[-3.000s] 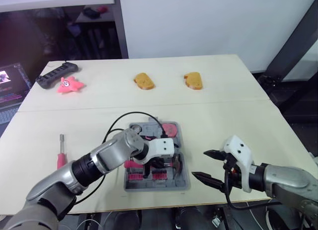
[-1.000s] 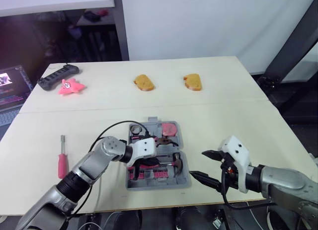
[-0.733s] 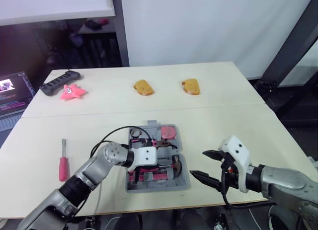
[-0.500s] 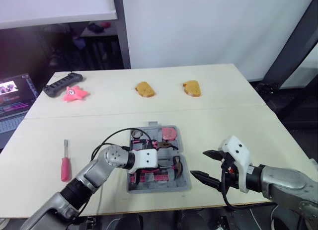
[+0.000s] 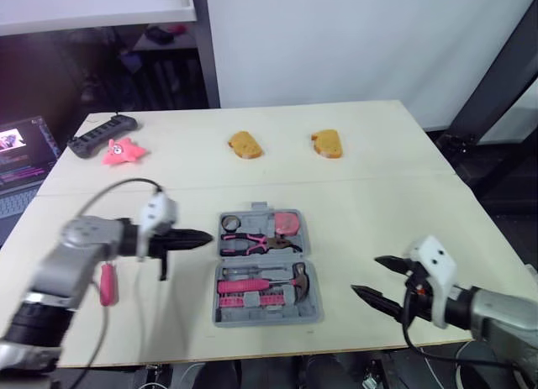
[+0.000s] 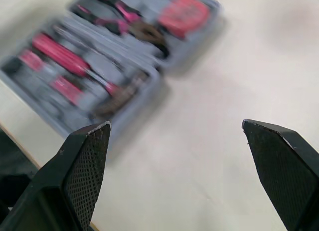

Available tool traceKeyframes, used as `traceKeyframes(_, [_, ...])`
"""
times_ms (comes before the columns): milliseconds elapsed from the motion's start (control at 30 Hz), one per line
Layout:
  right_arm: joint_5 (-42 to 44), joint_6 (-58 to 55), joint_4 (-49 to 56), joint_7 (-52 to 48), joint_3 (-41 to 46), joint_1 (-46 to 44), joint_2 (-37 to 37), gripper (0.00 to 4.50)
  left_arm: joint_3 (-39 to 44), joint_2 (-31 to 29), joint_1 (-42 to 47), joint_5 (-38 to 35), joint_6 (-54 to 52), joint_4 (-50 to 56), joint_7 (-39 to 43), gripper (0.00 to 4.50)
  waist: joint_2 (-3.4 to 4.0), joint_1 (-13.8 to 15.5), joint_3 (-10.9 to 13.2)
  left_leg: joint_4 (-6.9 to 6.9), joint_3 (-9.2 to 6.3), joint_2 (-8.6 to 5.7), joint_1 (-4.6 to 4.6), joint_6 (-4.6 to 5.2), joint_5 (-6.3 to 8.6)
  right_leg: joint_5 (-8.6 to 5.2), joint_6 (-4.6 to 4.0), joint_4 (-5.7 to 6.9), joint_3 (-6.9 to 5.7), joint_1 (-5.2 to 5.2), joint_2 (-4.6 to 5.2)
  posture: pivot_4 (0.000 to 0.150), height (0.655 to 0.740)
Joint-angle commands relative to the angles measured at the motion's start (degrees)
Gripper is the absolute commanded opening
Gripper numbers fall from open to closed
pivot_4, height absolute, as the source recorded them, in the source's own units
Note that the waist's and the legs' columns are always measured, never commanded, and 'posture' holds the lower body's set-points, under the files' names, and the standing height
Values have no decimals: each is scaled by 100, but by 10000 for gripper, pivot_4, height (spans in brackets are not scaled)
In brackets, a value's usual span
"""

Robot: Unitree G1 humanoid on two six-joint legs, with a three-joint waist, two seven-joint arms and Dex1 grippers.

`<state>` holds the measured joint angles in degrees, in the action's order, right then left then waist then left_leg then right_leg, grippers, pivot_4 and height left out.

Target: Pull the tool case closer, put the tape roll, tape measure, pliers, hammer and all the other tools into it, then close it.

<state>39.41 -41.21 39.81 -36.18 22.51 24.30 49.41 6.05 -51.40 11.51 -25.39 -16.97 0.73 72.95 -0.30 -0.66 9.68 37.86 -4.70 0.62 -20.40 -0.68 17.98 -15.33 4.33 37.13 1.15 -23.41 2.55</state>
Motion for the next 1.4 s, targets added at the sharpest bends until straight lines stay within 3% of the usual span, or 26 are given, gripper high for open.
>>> traceKeyframes(33, [-260,497,-193,-462,777,464,-117,45000,856,-556,-613,270,414,-837,-1,2831,-2,-26,18,-1,5,0,3,0,0,-4,-6,-1,5,0,-1,1500,7400])
traceKeyframes(100, [-460,729,-372,-740,1125,862,-173,45000,1327,-880,-1052,559,901,-1777,-193,8801,-10,-27,35,-1,6,3,5,0,1,-10,-19,0,7,-1,-5,1500,7400])
traceKeyframes(200, [-739,1050,-756,-1004,1656,1219,-238,45000,1977,-1233,-1557,805,1706,-3305,-498,23098,-22,-28,44,-2,5,10,5,0,1,-25,-11,-1,6,-5,-8,1500,7400])
traceKeyframes(333, [-1012,1353,-1249,-1200,1923,1278,-268,45000,2327,-1334,-1953,849,2211,-3896,-551,43114,-34,19,52,-3,13,13,3,-3,3,-25,-10,-8,6,-4,18,1500,7400])
traceKeyframes(367, [-1026,1411,-1316,-1269,1940,1265,-275,45000,2391,-1329,-1991,821,2245,-3955,-546,44201,-35,35,53,-3,13,14,3,-4,3,-25,-9,-9,5,-2,27,1500,7400])
traceKeyframes(633, [-1097,1497,-1440,-1454,1859,1079,-311,45000,2476,-1110,-2170,687,2231,-3739,-591,44201,-27,108,60,-22,15,18,6,-5,3,-13,-29,-10,1,-5,30,1500,7400])
traceKeyframes(833, [-359,667,-350,-928,1571,130,-176,45000,2472,-622,-2436,680,1515,-2524,-1307,44201,-15,14,70,-28,18,25,9,-5,3,-10,-32,-9,8,-6,26,1500,7400])
traceKeyframes(1033, [194,25,286,-588,790,-981,15,45000,2603,253,-2083,192,-1349,-893,-3201,44201,-25,5,78,-30,4,21,8,-6,1,4,-8,-6,-1,-5,17,1500,7400])
traceKeyframes(1233, [660,-238,688,-766,-741,-2505,214,45000,2934,1395,-740,-423,-4455,370,-5432,44201,-49,-1,99,-25,-19,9,6,-15,-4,11,1,0,-17,-1,12,1500,7400])
traceKeyframes(1300, [796,-345,748,-887,-1202,-2937,242,45000,3022,1864,-229,-329,-5354,661,-6182,44201,-49,6,99,-21,-24,1,3,-29,-12,15,7,1,-21,0,13,1500,7400])
traceKeyframes(1400, [764,-390,709,-980,-1453,-3136,315,45000,2861,2044,-202,-38,-5868,1002,-6576,44201,-73,-34,98,-24,-25,-6,0,-50,-24,18,11,0,-21,-1,15,1500,7400])
